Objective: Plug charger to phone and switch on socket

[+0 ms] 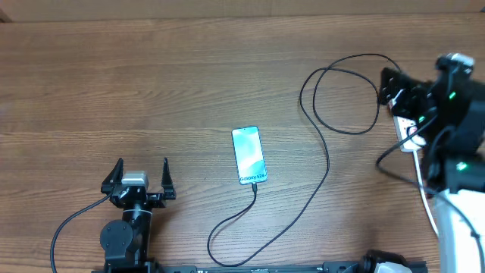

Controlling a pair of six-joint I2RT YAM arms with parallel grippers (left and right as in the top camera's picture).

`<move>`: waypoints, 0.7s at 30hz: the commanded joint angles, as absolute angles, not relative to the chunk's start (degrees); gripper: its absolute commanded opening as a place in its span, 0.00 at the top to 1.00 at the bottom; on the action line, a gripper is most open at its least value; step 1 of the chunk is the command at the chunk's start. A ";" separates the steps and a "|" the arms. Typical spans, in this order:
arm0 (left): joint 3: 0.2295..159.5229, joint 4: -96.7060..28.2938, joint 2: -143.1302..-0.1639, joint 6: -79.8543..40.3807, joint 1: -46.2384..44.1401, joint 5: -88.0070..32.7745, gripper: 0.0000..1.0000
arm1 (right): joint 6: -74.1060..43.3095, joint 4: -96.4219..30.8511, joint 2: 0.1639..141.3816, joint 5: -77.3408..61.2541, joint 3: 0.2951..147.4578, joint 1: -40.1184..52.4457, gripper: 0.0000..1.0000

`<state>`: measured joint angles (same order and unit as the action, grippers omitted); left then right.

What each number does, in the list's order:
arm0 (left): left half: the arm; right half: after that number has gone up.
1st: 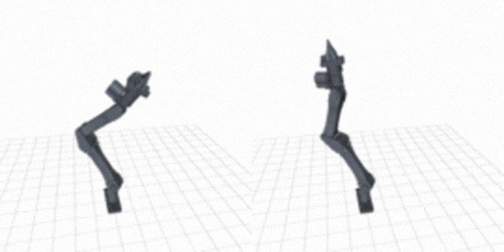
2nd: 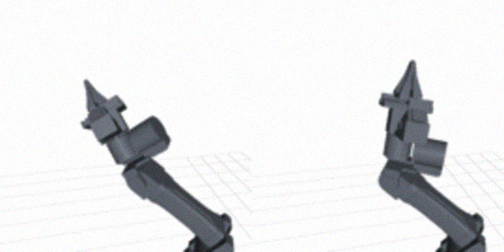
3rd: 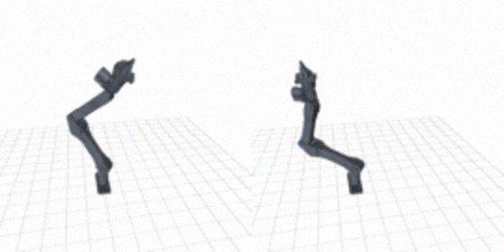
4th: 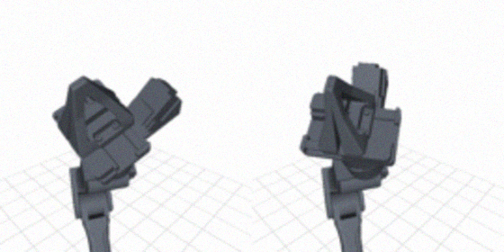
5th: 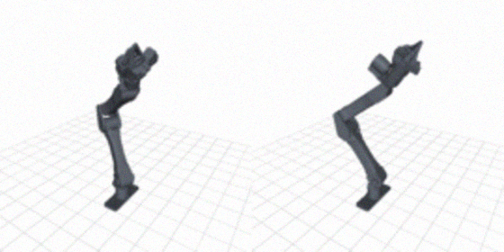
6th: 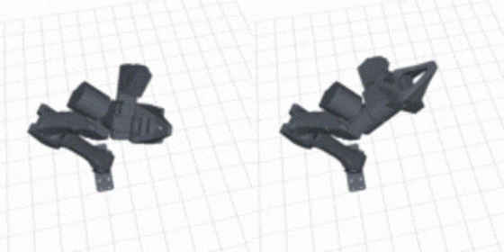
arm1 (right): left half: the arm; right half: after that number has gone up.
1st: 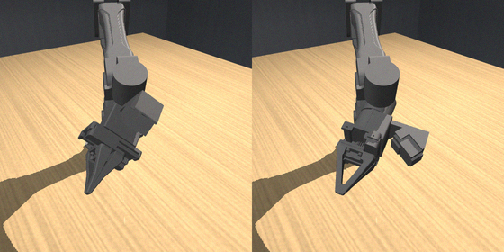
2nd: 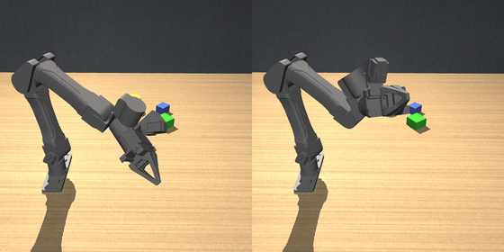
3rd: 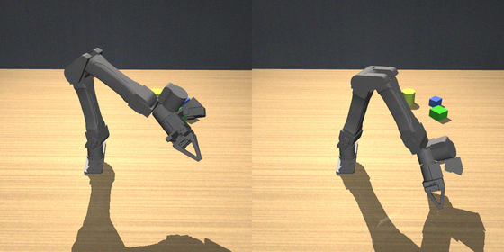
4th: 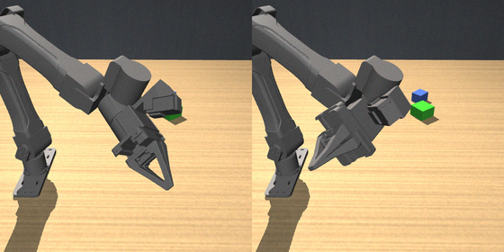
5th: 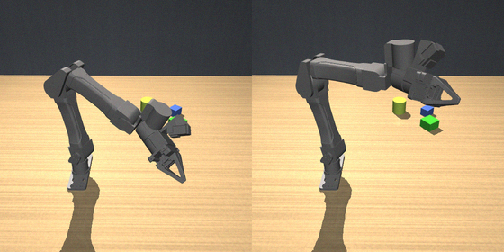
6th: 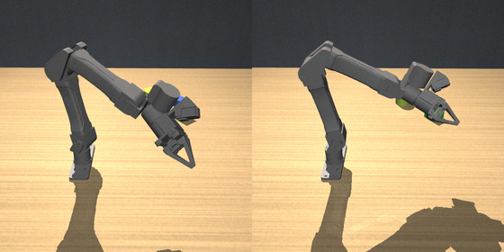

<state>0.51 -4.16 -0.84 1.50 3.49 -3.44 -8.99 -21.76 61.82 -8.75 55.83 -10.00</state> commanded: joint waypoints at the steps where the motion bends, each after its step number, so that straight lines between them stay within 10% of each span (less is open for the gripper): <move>1: 0.27 -4.25 -0.21 2.20 3.90 -4.03 0.01 | -8.99 -14.04 56.18 -8.60 47.57 -7.42 0.00; 21: 0.27 -4.25 -0.21 2.17 3.90 -4.03 0.01 | -8.99 15.35 30.96 -8.60 15.27 -0.82 0.00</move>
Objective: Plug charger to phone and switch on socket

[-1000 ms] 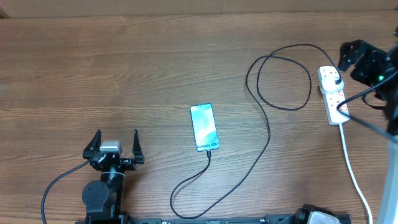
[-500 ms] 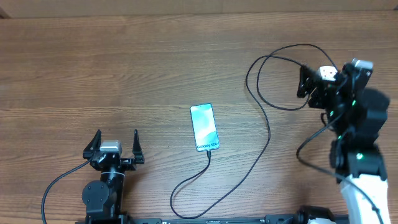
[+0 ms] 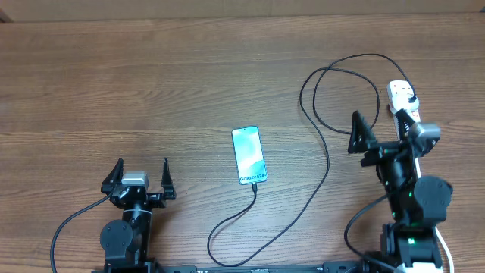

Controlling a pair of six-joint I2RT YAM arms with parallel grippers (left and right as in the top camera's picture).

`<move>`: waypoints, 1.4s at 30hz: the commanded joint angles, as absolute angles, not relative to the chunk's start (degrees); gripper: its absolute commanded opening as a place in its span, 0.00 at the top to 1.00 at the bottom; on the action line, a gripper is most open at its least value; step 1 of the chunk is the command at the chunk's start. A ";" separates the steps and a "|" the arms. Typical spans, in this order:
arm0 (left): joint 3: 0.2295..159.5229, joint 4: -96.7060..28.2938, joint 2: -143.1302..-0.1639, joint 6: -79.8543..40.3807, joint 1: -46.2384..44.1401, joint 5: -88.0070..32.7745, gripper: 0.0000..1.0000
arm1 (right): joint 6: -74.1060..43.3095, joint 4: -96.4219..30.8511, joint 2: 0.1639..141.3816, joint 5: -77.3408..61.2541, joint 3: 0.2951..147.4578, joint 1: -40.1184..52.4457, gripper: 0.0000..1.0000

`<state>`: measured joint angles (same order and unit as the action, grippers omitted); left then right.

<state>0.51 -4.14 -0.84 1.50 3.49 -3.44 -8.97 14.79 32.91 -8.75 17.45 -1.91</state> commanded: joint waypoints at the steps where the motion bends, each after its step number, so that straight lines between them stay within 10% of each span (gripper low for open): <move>1: 0.27 -4.25 -0.21 2.20 3.90 -4.03 0.01 | -8.99 15.35 30.17 -8.62 14.46 -0.60 0.00; 42: 0.27 -4.25 -0.21 2.17 3.90 -4.03 0.01 | -4.40 -4.40 0.12 -6.07 0.45 -0.36 0.00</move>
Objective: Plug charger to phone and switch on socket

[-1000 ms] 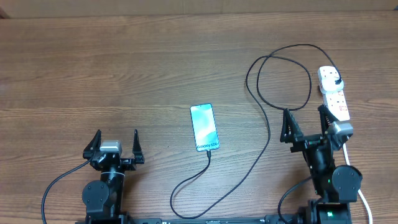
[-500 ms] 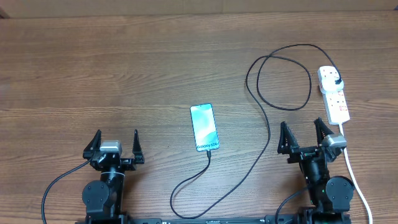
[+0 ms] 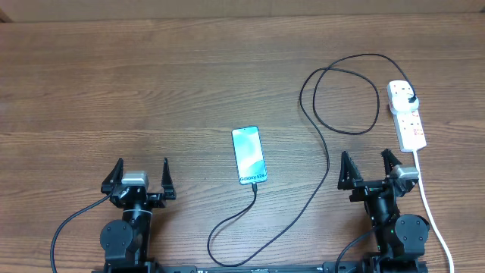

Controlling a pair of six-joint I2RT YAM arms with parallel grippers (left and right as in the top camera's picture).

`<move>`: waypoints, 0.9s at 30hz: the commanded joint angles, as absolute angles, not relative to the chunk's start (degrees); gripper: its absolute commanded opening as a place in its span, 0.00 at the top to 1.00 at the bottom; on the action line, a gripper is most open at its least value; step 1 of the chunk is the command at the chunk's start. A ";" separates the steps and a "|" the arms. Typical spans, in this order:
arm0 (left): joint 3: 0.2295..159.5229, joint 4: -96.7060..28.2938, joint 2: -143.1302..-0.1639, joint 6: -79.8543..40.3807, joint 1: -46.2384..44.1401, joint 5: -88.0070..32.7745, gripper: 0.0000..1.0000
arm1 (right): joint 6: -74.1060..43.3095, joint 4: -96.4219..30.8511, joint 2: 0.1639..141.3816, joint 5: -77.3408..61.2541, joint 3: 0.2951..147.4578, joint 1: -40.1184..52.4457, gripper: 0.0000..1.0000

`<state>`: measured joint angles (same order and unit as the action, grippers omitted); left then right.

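Observation:
A phone (image 3: pixel 248 155) lies screen up and lit in the middle of the table. A black charger cable (image 3: pixel 318 163) is plugged into its near end, loops across the table and ends at a black plug in the white socket strip (image 3: pixel 407 114) at the right. My right gripper (image 3: pixel 369 165) stands open near the front edge, below the strip and right of the cable. At the front left my left gripper (image 3: pixel 140 174) is open with nothing in it.
The strip's white lead (image 3: pixel 429 205) runs toward the front edge just right of the right arm. The cable's slack loop (image 3: pixel 341 95) lies left of the strip.
My right gripper has moved from just beside the strip's near end back toward the front edge. The left arm, phone and cable are unchanged.
First my right arm was over the socket strip, hiding most of it. Then it stood nearer, beside the strip's near end, with the strip uncovered. Now it sits low at the front edge, open. The phone stayed plugged and lit throughout.

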<state>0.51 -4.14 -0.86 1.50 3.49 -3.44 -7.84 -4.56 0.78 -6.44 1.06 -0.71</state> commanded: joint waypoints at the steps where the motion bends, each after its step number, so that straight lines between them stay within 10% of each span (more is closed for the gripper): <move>1: 0.27 -4.25 -0.21 2.17 3.90 -4.03 0.01 | -3.90 -4.40 0.12 -6.04 0.45 -0.36 0.00; 27: 0.27 -4.25 -0.21 2.17 3.90 -4.03 0.01 | 3.07 -4.23 0.12 -6.90 0.45 -0.34 0.00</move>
